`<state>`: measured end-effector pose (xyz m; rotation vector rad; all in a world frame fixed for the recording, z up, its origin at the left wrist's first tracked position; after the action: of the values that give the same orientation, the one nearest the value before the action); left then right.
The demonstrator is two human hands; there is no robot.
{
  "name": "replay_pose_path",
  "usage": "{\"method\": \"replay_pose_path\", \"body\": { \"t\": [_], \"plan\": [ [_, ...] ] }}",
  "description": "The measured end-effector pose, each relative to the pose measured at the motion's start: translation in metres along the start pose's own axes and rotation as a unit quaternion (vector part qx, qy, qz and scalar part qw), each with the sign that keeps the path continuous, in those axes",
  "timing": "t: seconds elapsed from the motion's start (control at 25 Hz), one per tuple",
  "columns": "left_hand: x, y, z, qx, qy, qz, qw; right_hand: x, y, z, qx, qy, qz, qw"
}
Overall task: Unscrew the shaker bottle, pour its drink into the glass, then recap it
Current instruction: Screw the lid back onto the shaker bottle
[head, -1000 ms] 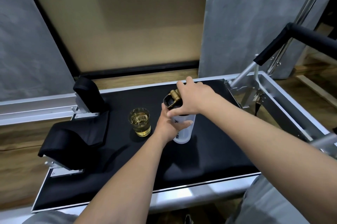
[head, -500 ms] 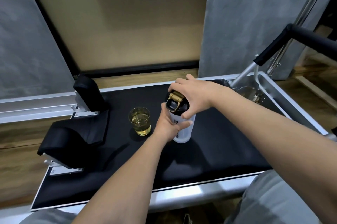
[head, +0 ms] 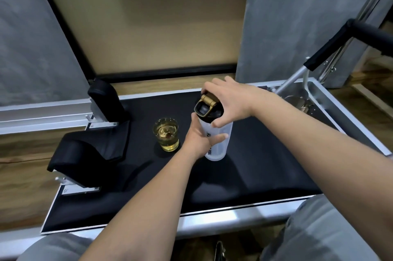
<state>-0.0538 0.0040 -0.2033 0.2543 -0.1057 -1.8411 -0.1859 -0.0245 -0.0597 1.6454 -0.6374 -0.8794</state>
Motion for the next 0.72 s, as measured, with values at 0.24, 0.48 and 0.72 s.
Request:
{"method": "replay_pose_path", "body": {
  "t": [0.24, 0.48, 0.72],
  "plan": [
    [0.006, -0.004, 0.000, 0.023, 0.007, 0.004, 1.000, -0.008, -0.011, -0.009, -0.025, -0.111, 0.004, 0.993],
    [0.003, -0.001, 0.001, 0.017, 0.031, -0.020, 0.999, -0.007, 0.010, -0.026, -0.043, -0.237, 0.027, 0.970],
    [0.009, -0.005, -0.002, 0.022, 0.041, -0.004, 0.999, -0.011, -0.012, -0.014, 0.008, -0.071, -0.010, 0.997]
  ]
}}
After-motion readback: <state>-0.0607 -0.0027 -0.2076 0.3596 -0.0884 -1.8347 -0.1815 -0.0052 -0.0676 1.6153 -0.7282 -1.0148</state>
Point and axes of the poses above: each hand's wrist, its own x-axis towards the middle knuckle, its own y-axis out of the back of the hand, z = x × y, the point moved 3 cm from there along x, towards the middle knuckle, and after that the axes turned 8 degrees about -z, right-handed, at the moved point
